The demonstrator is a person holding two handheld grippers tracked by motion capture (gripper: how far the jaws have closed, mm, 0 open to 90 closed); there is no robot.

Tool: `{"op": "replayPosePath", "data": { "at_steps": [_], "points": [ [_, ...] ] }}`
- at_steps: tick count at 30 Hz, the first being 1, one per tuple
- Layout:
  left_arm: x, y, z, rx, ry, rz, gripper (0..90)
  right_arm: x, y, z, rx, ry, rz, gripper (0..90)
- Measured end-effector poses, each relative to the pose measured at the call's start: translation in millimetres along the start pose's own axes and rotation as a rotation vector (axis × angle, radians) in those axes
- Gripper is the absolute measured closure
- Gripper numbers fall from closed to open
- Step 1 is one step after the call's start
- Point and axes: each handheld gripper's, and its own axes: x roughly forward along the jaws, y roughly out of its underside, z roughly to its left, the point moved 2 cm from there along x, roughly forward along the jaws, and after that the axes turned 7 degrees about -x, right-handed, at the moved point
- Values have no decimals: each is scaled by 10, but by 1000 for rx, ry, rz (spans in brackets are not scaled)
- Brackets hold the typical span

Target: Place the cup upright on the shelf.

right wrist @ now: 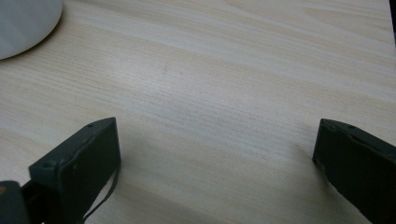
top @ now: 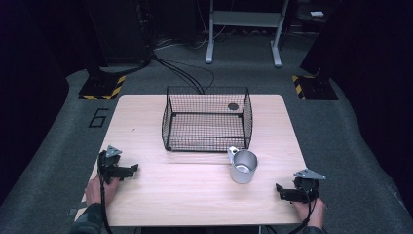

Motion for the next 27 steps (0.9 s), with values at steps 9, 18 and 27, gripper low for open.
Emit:
{"op": "replayPosePath", "data": {
  "at_steps": [9, 18, 27],
  "points": [
    [0, 0, 1, 0, 0, 0, 2, 0, 0, -1, -1, 2, 1, 3],
    [0, 0, 0, 0, -1, 0, 2, -14, 6, -45, -22, -9, 10, 0],
    [-2, 1, -2, -3, 1, 3, 2, -18, -27, -33, 11, -4, 47, 0]
  ]
}}
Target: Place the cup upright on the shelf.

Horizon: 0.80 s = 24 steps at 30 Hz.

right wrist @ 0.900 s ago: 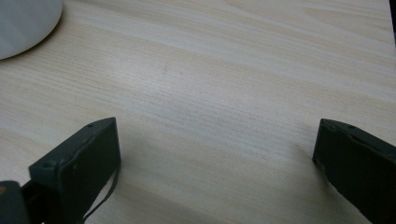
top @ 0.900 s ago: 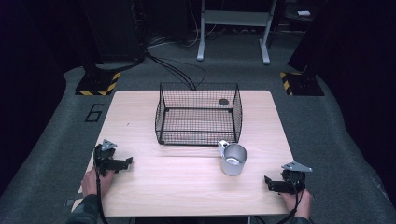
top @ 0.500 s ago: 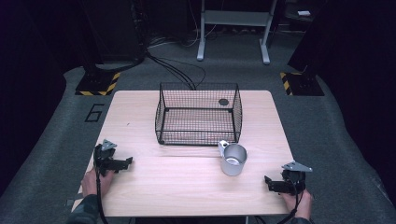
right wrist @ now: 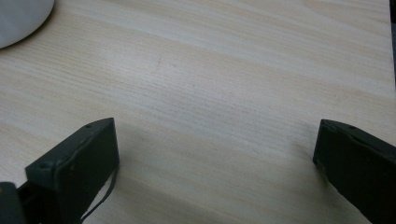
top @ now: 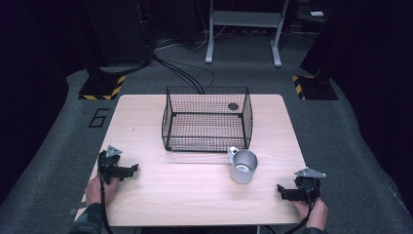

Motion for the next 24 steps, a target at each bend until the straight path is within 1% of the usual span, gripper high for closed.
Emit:
{"op": "replayPosePath", "data": {
  "at_steps": [2, 3, 4, 5, 6, 7, 8, 9, 10, 11, 13, 14, 17, 19, 20, 21, 22, 23, 24],
  "points": [
    [3, 0, -3, -5, 0, -4, 2, -7, -12, 8, 2, -4, 22, 0],
    [-1, 0, 1, 2, 0, 2, 2, -15, -28, 16, 12, -24, 24, 0],
    [-1, 0, 1, 2, 0, 2, 2, -15, -28, 16, 12, -24, 24, 0],
    [-2, -1, 2, 1, 2, 4, 2, -23, -35, 18, 13, -33, 17, 0],
    [1, 0, -3, -4, -1, -3, 2, -41, -44, 26, 12, -37, 22, 0],
    [1, 0, -1, -2, 0, -1, 2, -73, -68, 55, 17, -37, 10, 0],
    [1, 0, -1, -2, 0, -1, 2, -73, -68, 55, 17, -37, 10, 0],
    [0, 0, -1, -2, -1, 0, 2, -93, -76, 60, 5, -45, 13, 0],
    [3, 0, -4, -6, 0, -4, 2, -104, -91, 78, 9, -48, 6, 0],
    [2, 0, -3, -5, -1, -4, 2, -129, -106, 102, 6, -54, 11, 0],
    [3, 0, -3, -5, 0, -4, 2, -154, -124, 136, 3, -59, 2, 0],
    [2, 0, -3, -5, 0, -4, 2, -167, -129, 145, -6, -62, 2, 0],
    [1, 0, -1, -2, 0, -1, 2, -203, -163, 212, -11, -74, -3, 0],
    [0, 0, 0, 0, 0, 0, 2, -214, -170, 225, -19, -78, -4, 0],
    [-1, 0, 0, -1, 2, 2, 2, -225, -184, 246, -10, -85, -5, 0],
    [-3, -1, 0, -1, 3, 4, 2, -246, -213, 278, -17, -94, -17, 0],
    [-3, -1, 0, -1, 3, 4, 2, -246, -213, 278, -17, -94, -17, 0],
    [-5, -1, 3, 3, 3, 7, 2, -262, -229, 304, -7, -97, -15, 0],
    [-1, 0, 0, -1, 2, 2, 2, -272, -247, 318, -14, -104, -20, 0]
  ]
}}
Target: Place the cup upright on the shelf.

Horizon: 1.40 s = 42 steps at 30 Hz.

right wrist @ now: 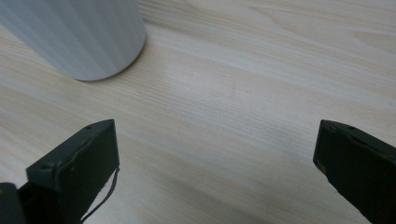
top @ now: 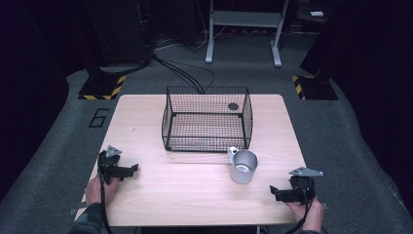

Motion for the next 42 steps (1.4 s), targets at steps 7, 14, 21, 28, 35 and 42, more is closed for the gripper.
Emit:
{"op": "replayPosePath", "data": {
  "at_steps": [7, 14, 21, 28, 35, 42],
  "points": [
    [0, 0, -1, -2, 0, 0, 2, -69, -130, 120, -13, -18, -23, 0],
    [0, 0, 1, 1, 0, 0, 2, -116, -264, 241, -19, -35, -50, 0],
    [1, 1, 0, 1, -2, -2, 2, -96, -377, 329, -49, -53, -66, 0],
    [-3, -1, 3, 4, 1, 5, 2, -69, -501, 442, -73, -77, -62, 0],
    [-2, 0, 1, 1, 0, 2, 2, 3, -623, 545, -93, -84, -57, 0],
    [-3, -1, 5, 6, 1, 5, 2, 77, -722, 640, -104, -114, -63, 0]
  ]
}}
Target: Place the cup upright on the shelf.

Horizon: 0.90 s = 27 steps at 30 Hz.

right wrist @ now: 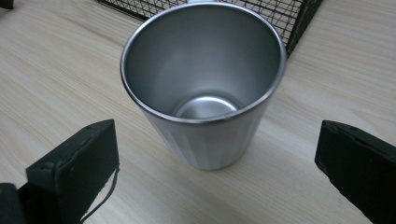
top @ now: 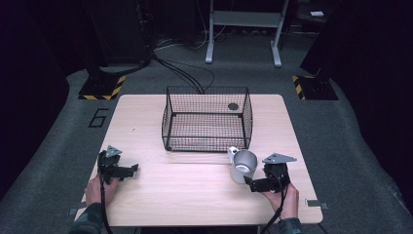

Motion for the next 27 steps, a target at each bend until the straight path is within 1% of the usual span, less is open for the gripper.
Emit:
{"op": "replayPosePath", "data": {
  "at_steps": [1, 6, 7, 8, 10, 11, 13, 14, 15, 17, 18, 20, 21, 22, 23, 24, 27],
  "points": [
    [1, 0, -2, -2, 1, -1, 2, 30, -32, 1, -12, 5, -1, 0],
    [1, 0, -2, -2, 1, -2, 2, 97, -94, -9, -14, -1, 5, 0],
    [1, 0, -2, -2, 1, -1, 2, 119, -129, 3, -26, -5, -6, 0],
    [1, 0, -2, -2, 0, -1, 2, 119, -129, 3, -26, -5, -6, 0],
    [1, 0, -2, -2, 1, -1, 2, 152, -165, 16, -24, -11, 6, 0],
    [1, 0, -2, -2, 1, -1, 2, 171, -183, 15, -40, -9, 11, 0],
    [1, 0, -2, -2, 1, -1, 1, 207, -219, 13, -53, -6, 16, 0],
    [1, 0, -2, -2, 1, -1, 2, 227, -238, 18, -44, -12, 21, 0],
    [1, 0, 0, -1, 0, -1, 2, 254, -252, 9, -50, -12, 17, 0],
    [0, -2, 5, 7, -1, 0, 2, 313, -293, 13, -64, -9, 30, 0],
    [0, -2, 5, 7, -1, 0, 2, 313, -293, 13, -64, -9, 30, 0],
    [8, -1, -5, -8, -1, -12, 2, 353, -300, 23, -59, -10, 44, 0],
    [0, -4, -3, -5, -1, -1, 2, 383, -302, 42, -44, 5, 56, 16],
    [0, -4, -3, -5, -1, -1, 2, 383, -302, 42, -44, 5, 56, 16],
    [0, -4, -3, -5, -1, 1, 2, 392, -297, 40, -54, 11, 57, 32],
    [0, -4, -3, -5, -1, 0, 2, 410, -277, 39, -43, 7, 59, 47],
    [-4, -5, -2, -3, -1, 5, 2, 412, -265, 35, -38, 5, 52, 51]
  ]
}}
